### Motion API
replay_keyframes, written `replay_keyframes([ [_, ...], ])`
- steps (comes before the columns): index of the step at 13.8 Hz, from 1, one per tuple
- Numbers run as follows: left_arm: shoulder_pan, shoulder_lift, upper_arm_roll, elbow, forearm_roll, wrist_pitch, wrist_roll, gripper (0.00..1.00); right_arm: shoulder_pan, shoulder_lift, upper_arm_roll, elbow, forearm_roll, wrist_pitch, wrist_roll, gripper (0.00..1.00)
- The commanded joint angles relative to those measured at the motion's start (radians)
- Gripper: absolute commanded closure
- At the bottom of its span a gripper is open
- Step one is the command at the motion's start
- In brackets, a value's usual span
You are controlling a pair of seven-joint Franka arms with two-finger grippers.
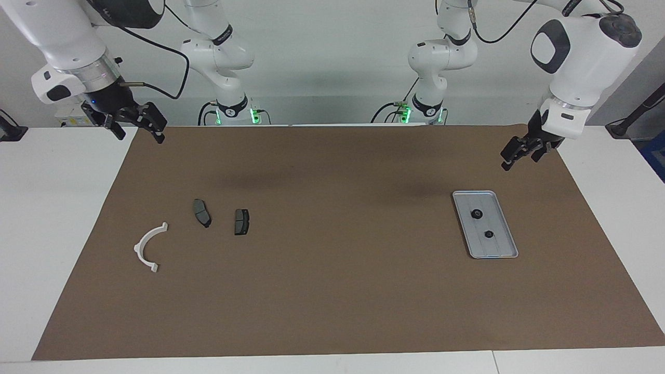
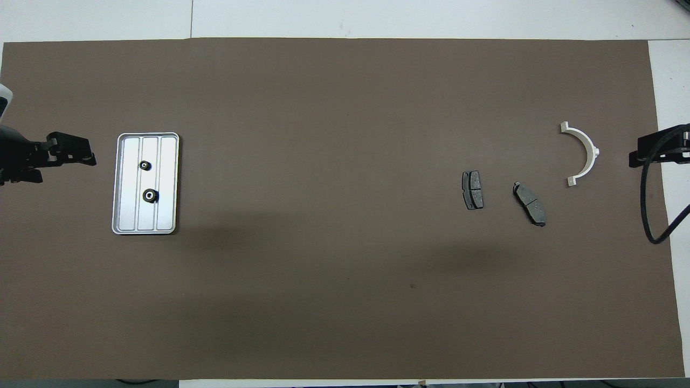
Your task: Place bearing gear from tray to pile
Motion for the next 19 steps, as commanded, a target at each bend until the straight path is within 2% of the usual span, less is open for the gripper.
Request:
replay_keyframes([
  [1,-0.002,-0.003,0.002,-0.072,-0.002,0.09,-0.02,0.0,-0.001,-0.006,-0.007,-0.004,0.008,0.023,-0.017,0.0],
  [4,-0.001,0.008,0.002,-0.179,-0.002,0.221,-0.02,0.0,0.048,0.014,-0.084,0.005,0.008,0.026,-0.02,0.0],
  [7,-0.004,0.058,0.002,-0.229,-0.002,0.288,-0.023,0.0,0.051,0.023,-0.086,0.004,0.008,0.028,-0.019,0.0],
  [9,-0.001,0.066,0.003,-0.293,-0.002,0.356,-0.026,0.0,0.054,0.029,-0.084,0.004,0.008,0.028,-0.016,0.0],
  [10,-0.001,0.078,0.002,-0.315,-0.002,0.379,-0.043,0.1,0.054,0.029,-0.084,0.004,0.008,0.028,-0.015,0.0],
  [11,-0.004,0.089,0.002,-0.325,-0.002,0.394,-0.067,0.17,0.056,0.029,-0.086,0.004,0.008,0.032,-0.019,0.0],
  [12,-0.013,0.104,0.003,-0.326,-0.002,0.396,-0.081,0.19,0.054,0.029,-0.087,0.004,0.008,0.032,-0.02,0.0],
  [17,-0.015,0.186,0.003,-0.326,0.003,0.443,-0.078,0.2,0.054,0.036,-0.089,0.004,0.008,0.039,-0.02,0.0],
  [19,-0.014,0.197,0.002,-0.323,0.061,0.443,-0.072,0.21,0.057,0.04,-0.084,0.004,0.008,0.086,-0.014,0.0],
])
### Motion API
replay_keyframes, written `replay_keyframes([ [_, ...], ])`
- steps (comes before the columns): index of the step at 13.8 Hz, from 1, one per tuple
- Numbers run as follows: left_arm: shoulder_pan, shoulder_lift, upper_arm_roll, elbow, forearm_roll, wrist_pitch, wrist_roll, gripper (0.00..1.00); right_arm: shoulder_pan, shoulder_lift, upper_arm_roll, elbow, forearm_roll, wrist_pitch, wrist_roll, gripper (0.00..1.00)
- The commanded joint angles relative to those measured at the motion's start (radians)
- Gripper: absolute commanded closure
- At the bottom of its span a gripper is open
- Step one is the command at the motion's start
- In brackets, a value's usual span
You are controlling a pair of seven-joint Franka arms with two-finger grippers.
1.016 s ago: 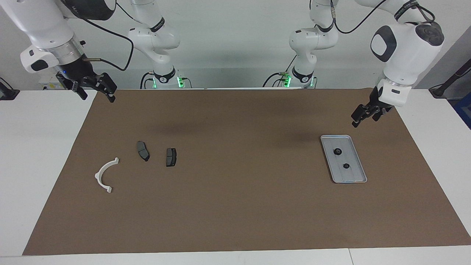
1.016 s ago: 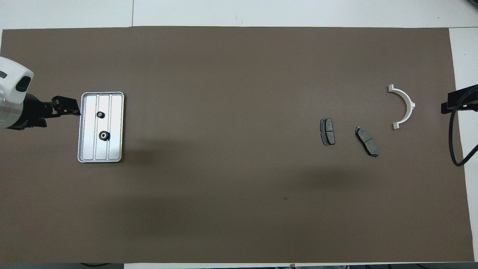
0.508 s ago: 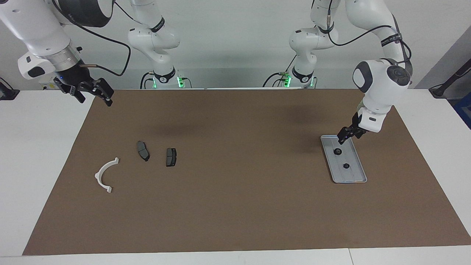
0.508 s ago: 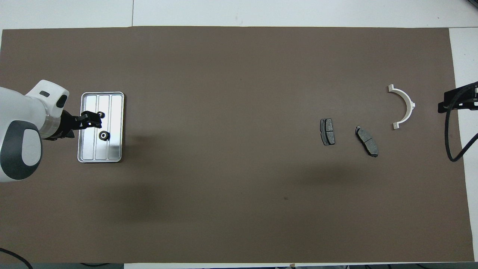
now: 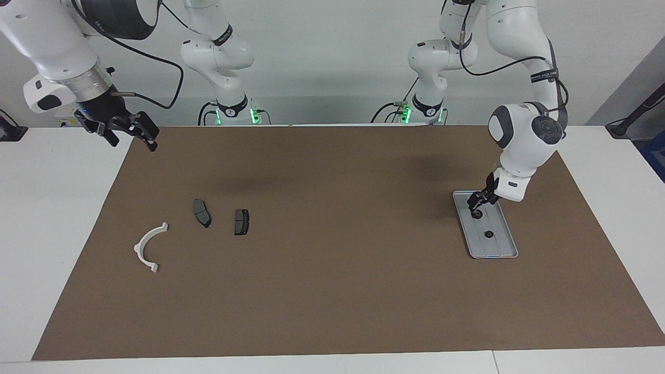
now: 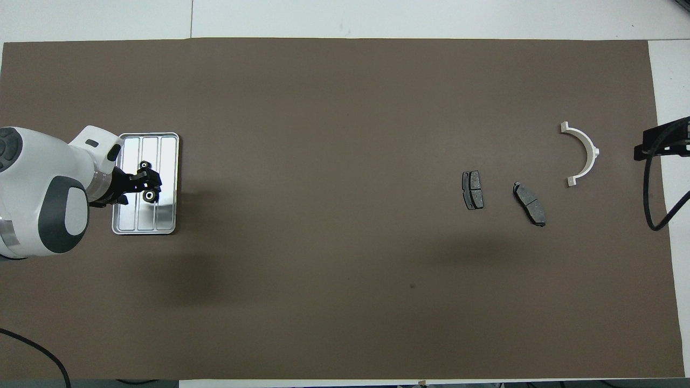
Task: Place bearing gear from tray to pile
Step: 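Lower the left gripper onto the tray and grasp a black gear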
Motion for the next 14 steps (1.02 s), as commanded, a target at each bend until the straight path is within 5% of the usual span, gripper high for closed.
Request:
replay_keyframes([
  [1,-0.011,0.038,0.006,-0.003,0.056,0.039,-0.01,0.21,0.01,0.017,-0.006,0.003,0.009,0.048,-0.017,0.0],
  [14,-0.002,0.065,0.005,-0.008,0.056,0.073,0.013,0.3,0.039,0.09,-0.009,0.054,0.015,0.126,-0.019,0.0],
])
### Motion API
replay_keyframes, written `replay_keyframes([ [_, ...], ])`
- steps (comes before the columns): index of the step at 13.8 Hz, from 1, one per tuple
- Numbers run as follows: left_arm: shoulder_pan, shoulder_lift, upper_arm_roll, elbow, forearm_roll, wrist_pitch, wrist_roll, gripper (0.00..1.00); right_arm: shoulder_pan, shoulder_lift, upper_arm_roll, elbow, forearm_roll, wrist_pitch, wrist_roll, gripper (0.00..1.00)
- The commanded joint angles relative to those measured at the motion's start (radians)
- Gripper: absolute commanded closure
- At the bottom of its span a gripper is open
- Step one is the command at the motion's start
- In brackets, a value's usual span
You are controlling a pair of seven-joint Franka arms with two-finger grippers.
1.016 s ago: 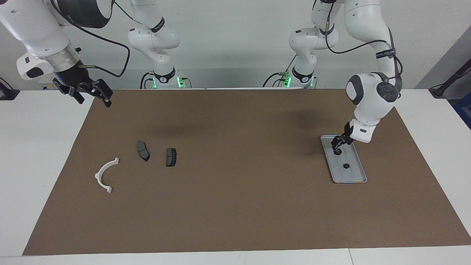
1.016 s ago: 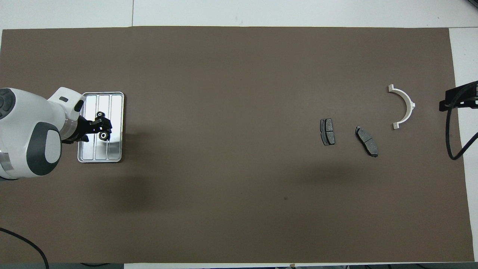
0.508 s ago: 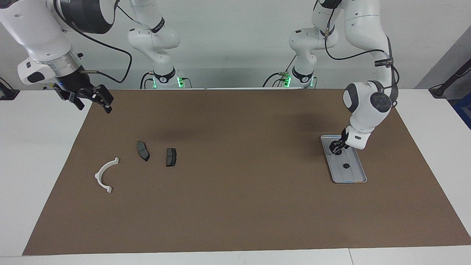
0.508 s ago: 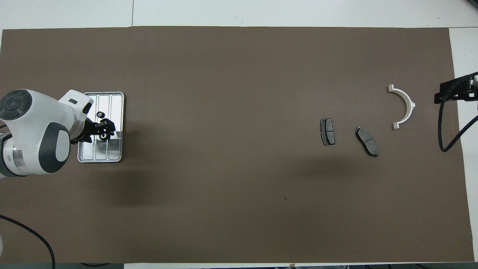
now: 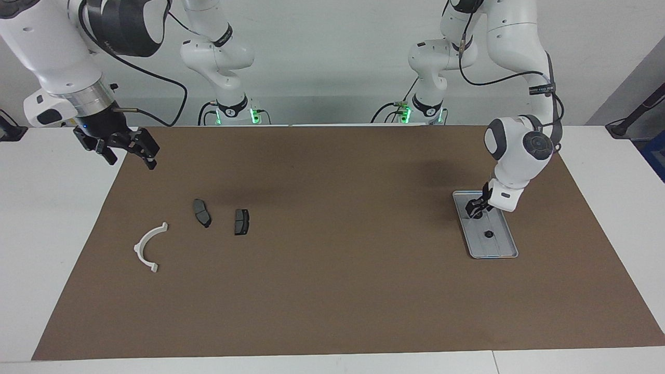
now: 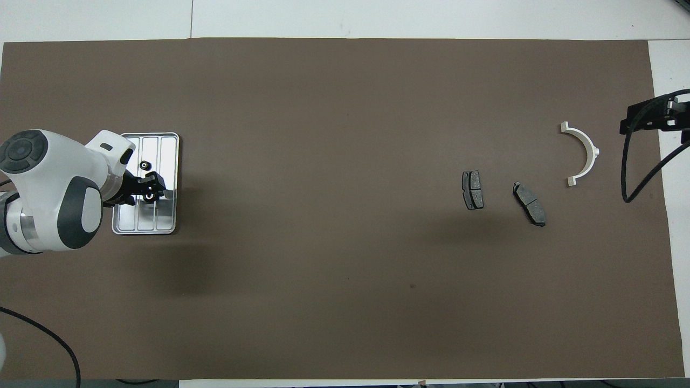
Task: Place bearing gear from tray to pile
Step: 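Lower the left gripper onto the tray and grasp a black gear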
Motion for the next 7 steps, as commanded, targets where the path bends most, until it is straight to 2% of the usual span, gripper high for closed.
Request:
replay_keyframes([
  [1,-0.004,0.005,0.003,-0.008,0.02,0.031,0.004,0.3,0.018,0.034,-0.009,0.038,0.016,0.009,-0.019,0.0],
  [3,-0.005,0.007,0.003,-0.009,0.02,0.034,0.004,0.34,0.018,0.036,-0.017,0.036,0.016,0.008,-0.025,0.0],
  [7,-0.004,0.016,0.003,-0.009,0.02,0.046,0.006,0.35,0.021,0.048,-0.009,0.033,0.016,0.029,-0.022,0.0],
])
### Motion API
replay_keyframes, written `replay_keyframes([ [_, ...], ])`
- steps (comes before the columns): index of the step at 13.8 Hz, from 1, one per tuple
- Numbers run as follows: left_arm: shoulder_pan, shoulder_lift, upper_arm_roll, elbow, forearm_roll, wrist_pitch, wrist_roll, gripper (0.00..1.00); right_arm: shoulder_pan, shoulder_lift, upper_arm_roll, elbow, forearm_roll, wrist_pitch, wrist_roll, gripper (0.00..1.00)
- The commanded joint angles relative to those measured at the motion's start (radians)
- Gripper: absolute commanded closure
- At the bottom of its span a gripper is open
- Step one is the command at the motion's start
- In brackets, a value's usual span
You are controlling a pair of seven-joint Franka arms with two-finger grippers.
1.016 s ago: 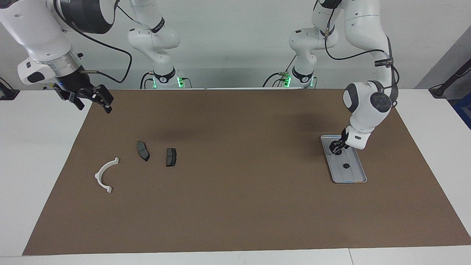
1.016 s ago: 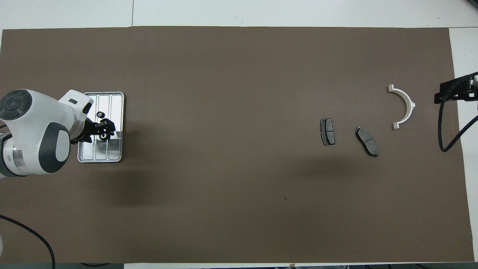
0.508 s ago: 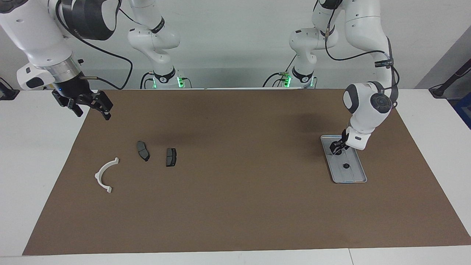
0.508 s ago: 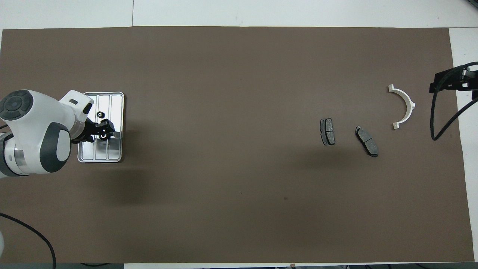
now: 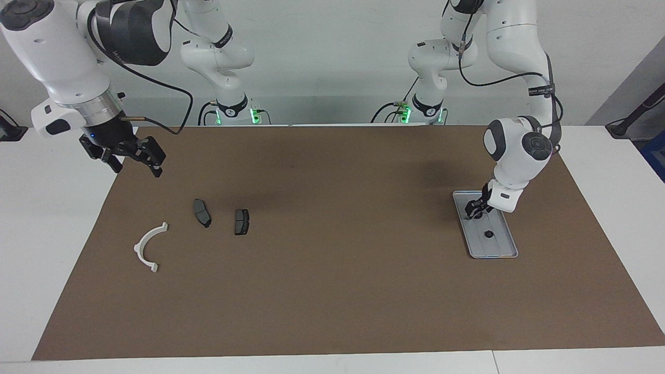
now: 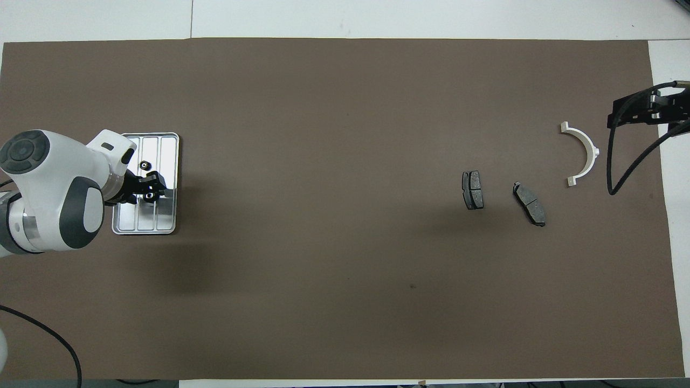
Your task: Place bearing gear from tray to pile
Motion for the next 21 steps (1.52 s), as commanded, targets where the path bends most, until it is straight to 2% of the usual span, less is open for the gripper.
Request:
replay_keyframes([
  [1,-0.003,0.012,0.004,-0.011,0.02,0.037,0.003,0.35,0.004,0.019,-0.003,0.01,0.016,0.036,-0.022,0.0],
  [3,-0.003,0.012,0.004,-0.011,0.02,0.036,0.003,0.35,0.006,0.023,-0.003,0.007,0.016,0.039,-0.022,0.0],
  [4,-0.003,0.012,0.004,-0.011,0.02,0.036,0.003,0.4,0.006,0.025,-0.003,0.007,0.016,0.039,-0.025,0.0],
  [8,-0.005,0.012,0.004,-0.011,0.02,0.036,0.003,0.72,0.015,0.036,0.0,0.007,0.016,0.058,-0.017,0.0],
  [11,-0.009,0.012,0.006,-0.009,0.02,0.022,0.002,0.81,0.029,0.081,0.003,0.017,0.042,0.086,-0.019,0.0],
  [14,-0.014,0.012,0.003,0.029,0.02,-0.033,-0.01,0.82,0.05,0.126,0.034,0.023,0.056,0.147,-0.014,0.0],
  [18,-0.034,0.007,0.001,0.134,0.01,-0.169,-0.035,0.82,0.053,0.125,0.043,0.007,0.062,0.165,-0.022,0.0],
  [21,-0.103,0.01,-0.002,0.182,-0.004,-0.187,-0.199,0.82,0.055,0.134,0.045,0.013,0.082,0.154,-0.012,0.0],
])
